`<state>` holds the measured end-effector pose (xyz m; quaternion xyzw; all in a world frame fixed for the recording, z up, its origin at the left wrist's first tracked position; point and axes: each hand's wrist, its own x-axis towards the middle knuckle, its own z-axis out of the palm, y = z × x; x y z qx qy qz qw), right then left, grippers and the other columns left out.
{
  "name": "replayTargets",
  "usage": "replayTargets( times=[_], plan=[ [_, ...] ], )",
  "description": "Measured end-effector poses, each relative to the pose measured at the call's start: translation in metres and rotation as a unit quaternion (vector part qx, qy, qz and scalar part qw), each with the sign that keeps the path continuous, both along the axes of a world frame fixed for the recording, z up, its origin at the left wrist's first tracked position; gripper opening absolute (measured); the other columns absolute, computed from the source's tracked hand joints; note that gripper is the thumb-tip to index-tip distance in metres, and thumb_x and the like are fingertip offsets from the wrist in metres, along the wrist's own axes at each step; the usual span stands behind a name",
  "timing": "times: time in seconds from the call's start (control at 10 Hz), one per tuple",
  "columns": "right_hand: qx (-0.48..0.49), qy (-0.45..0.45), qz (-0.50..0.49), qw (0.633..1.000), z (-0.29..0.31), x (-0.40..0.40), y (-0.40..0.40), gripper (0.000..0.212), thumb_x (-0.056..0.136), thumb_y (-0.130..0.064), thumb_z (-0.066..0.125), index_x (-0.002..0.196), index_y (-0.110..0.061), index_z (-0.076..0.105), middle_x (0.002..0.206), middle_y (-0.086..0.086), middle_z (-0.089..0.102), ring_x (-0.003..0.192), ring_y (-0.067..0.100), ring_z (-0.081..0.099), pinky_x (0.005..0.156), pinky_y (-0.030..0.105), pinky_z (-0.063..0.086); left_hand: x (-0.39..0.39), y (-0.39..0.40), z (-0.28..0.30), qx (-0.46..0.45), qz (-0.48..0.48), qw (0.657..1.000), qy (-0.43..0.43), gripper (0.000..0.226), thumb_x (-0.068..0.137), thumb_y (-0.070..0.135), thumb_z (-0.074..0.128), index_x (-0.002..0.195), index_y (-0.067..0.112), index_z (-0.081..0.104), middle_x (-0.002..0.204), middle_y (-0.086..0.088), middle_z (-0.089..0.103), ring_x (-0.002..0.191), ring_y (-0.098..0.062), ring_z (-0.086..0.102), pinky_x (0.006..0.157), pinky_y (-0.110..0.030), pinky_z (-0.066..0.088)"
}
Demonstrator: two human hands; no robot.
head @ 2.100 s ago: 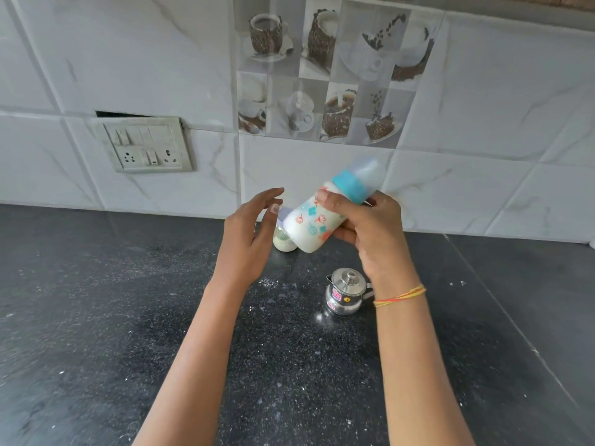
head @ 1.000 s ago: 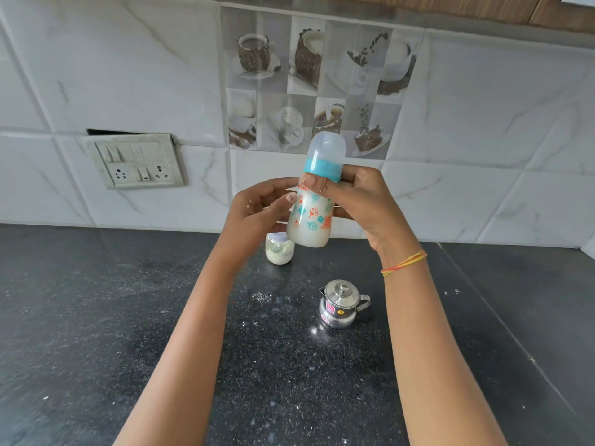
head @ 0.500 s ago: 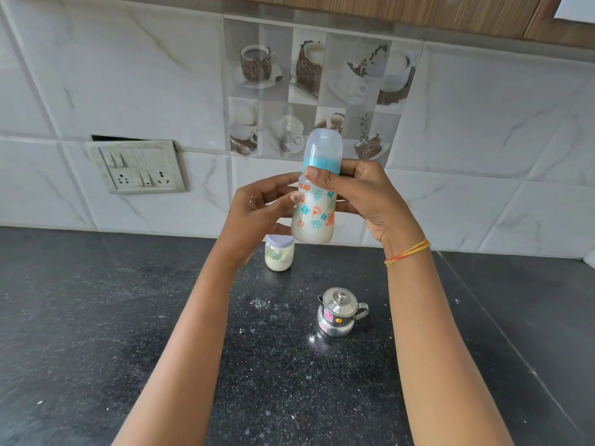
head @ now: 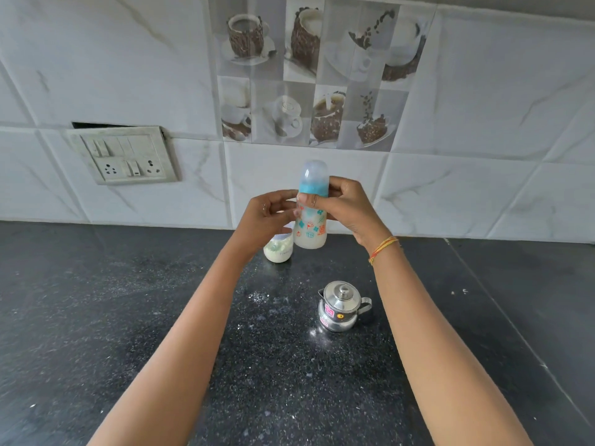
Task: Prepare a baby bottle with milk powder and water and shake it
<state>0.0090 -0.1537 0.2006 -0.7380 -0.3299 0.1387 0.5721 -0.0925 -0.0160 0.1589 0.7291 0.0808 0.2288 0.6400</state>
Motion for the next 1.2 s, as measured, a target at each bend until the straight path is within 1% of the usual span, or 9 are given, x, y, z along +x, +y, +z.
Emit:
replayTargets(
  times=[0.1, 0.2, 0.4, 0.5, 0.6, 0.8, 1.0, 1.1, 1.2],
  plan=[
    [-0.017, 0.004, -0.014, 1.0, -0.025, 0.023, 0.012, 0.029, 0.074, -0.026, 0.082, 0.097, -0.015, 0.07, 0.091, -0.003, 0.069, 0.093, 0.017, 0.066, 0.087, 0.04, 0.057, 0.024, 0.006, -0.023, -0.01, 0.027, 0.999, 0.028, 0.035, 0.091, -0.004, 0.06, 0.125, 0.004, 0.061, 0.105, -0.015, 0.071, 0.097, -0.022, 0.071, 0.082, -0.041, 0.059],
    [-0.046, 0.009, -0.046, 0.998, -0.067, 0.06, 0.031, 0.035, 0.071, -0.028, 0.084, 0.098, -0.011, 0.07, 0.092, -0.001, 0.068, 0.093, 0.018, 0.063, 0.087, 0.042, 0.055, 0.061, 0.007, -0.061, -0.021, 0.079, 0.994, 0.066, 0.035, 0.091, -0.006, 0.057, 0.125, 0.001, 0.059, 0.101, -0.008, 0.068, 0.083, -0.005, 0.07, 0.075, -0.024, 0.058],
    [-0.115, 0.035, -0.074, 0.99, -0.147, 0.115, 0.054, 0.045, 0.068, -0.025, 0.086, 0.106, -0.011, 0.067, 0.105, 0.003, 0.071, 0.099, 0.022, 0.065, 0.089, 0.041, 0.056, 0.113, 0.005, -0.131, 0.013, 0.084, 0.983, 0.161, 0.051, 0.09, -0.011, 0.048, 0.137, 0.008, 0.05, 0.116, -0.005, 0.063, 0.109, -0.017, 0.06, 0.079, -0.009, 0.05],
    [-0.138, 0.044, -0.07, 0.987, -0.175, 0.131, 0.06, 0.05, 0.068, -0.023, 0.086, 0.112, -0.011, 0.064, 0.112, 0.006, 0.07, 0.105, 0.024, 0.065, 0.091, 0.042, 0.055, 0.126, 0.013, -0.158, 0.042, 0.041, 0.978, 0.201, 0.066, 0.085, -0.019, 0.047, 0.145, 0.011, 0.041, 0.136, -0.009, 0.057, 0.128, -0.024, 0.052, 0.1, -0.024, 0.046],
    [-0.156, 0.05, -0.079, 0.983, -0.2, 0.15, 0.067, 0.058, 0.068, -0.022, 0.086, 0.118, -0.012, 0.06, 0.121, 0.007, 0.066, 0.111, 0.024, 0.062, 0.095, 0.042, 0.052, 0.139, 0.025, -0.181, 0.084, -0.01, 0.968, 0.235, 0.078, 0.085, -0.018, 0.049, 0.151, 0.017, 0.028, 0.148, -0.009, 0.046, 0.138, -0.025, 0.042, 0.102, -0.024, 0.038],
    [-0.166, 0.044, -0.082, 0.982, -0.199, 0.158, 0.072, 0.063, 0.066, -0.02, 0.087, 0.121, -0.013, 0.055, 0.125, 0.007, 0.064, 0.114, 0.023, 0.06, 0.097, 0.04, 0.051, 0.147, 0.03, -0.179, 0.123, -0.017, 0.958, 0.258, 0.081, 0.086, -0.014, 0.05, 0.154, 0.019, 0.02, 0.15, -0.008, 0.044, 0.139, -0.025, 0.042, 0.102, -0.025, 0.039],
    [-0.211, 0.023, -0.044, 0.976, -0.192, 0.153, 0.066, 0.066, 0.069, -0.018, 0.085, 0.125, -0.011, 0.052, 0.128, 0.008, 0.06, 0.119, 0.025, 0.057, 0.098, 0.039, 0.048, 0.13, 0.026, -0.169, 0.212, -0.023, 0.936, 0.279, 0.074, 0.093, -0.001, 0.051, 0.155, 0.02, 0.017, 0.15, -0.009, 0.044, 0.135, -0.028, 0.045, 0.099, -0.027, 0.035],
    [-0.217, 0.021, -0.033, 0.975, -0.183, 0.146, 0.062, 0.068, 0.072, -0.014, 0.082, 0.13, -0.011, 0.048, 0.133, 0.008, 0.056, 0.124, 0.025, 0.052, 0.1, 0.036, 0.045, 0.117, 0.021, -0.158, 0.246, -0.009, 0.931, 0.27, 0.069, 0.094, 0.001, 0.049, 0.154, 0.02, 0.02, 0.147, -0.012, 0.047, 0.132, -0.03, 0.046, 0.103, -0.033, 0.038],
    [-0.214, -0.011, -0.049, 0.976, -0.165, 0.13, 0.054, 0.072, 0.078, -0.011, 0.072, 0.141, -0.012, 0.037, 0.145, 0.008, 0.044, 0.133, 0.025, 0.043, 0.102, 0.032, 0.039, 0.099, 0.017, -0.136, 0.335, 0.032, 0.91, 0.243, 0.063, 0.095, 0.004, 0.047, 0.153, 0.02, 0.026, 0.153, -0.009, 0.039, 0.138, -0.03, 0.04, 0.107, -0.04, 0.037]
  ],
)
